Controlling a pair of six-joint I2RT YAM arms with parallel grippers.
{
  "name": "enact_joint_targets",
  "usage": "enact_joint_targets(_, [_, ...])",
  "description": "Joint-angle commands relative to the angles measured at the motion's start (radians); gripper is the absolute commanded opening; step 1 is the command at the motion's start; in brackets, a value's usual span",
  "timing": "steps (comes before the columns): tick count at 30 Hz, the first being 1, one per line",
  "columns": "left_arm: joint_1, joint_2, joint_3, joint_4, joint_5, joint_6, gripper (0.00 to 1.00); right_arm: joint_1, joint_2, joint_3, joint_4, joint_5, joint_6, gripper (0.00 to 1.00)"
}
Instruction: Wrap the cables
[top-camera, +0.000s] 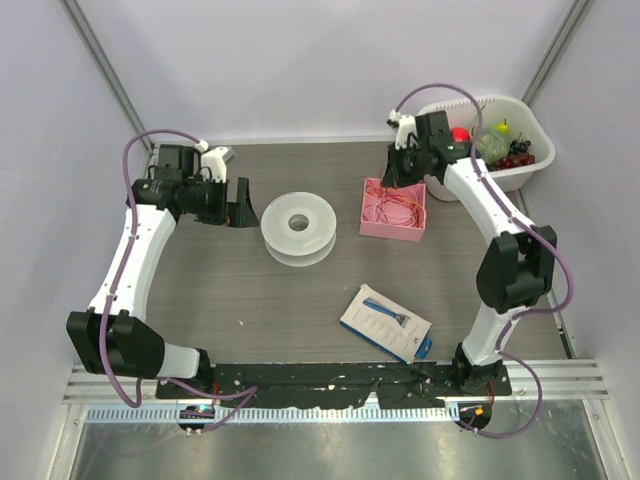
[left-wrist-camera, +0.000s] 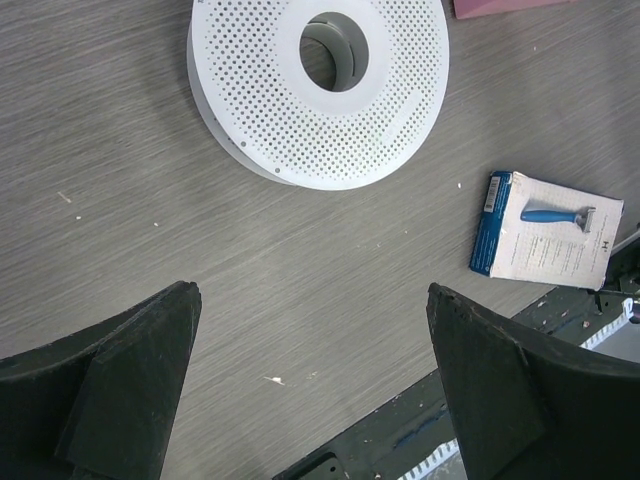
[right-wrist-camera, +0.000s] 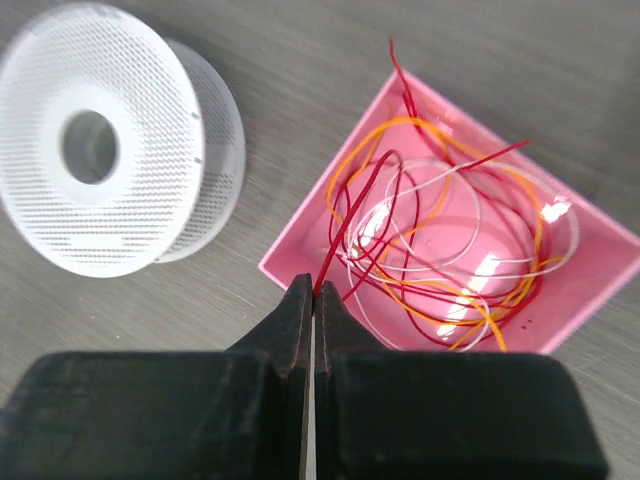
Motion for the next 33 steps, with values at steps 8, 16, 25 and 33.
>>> enact_joint_targets(8, [-0.004, -0.050, 0.065, -0.052, 0.025, 0.005, 1.00, 0.002, -0.253, 0.289, -0.027, 0.058, -0.042, 0.01])
enact_joint_targets(16, [-0.006, -0.071, 0.060, -0.031, 0.020, -0.015, 1.00, 0.002, -0.254, 0.557, -0.020, 0.054, -0.042, 0.01])
enact_joint_targets(25, [-0.003, -0.096, 0.106, 0.040, 0.037, -0.109, 1.00, 0.002, -0.240, 0.749, 0.188, -0.015, -0.001, 0.01])
enact_joint_targets(33, [-0.003, -0.232, -0.026, 0.290, -0.007, -0.211, 1.00, 0.003, -0.257, 0.767, 0.527, -0.113, 0.210, 0.01])
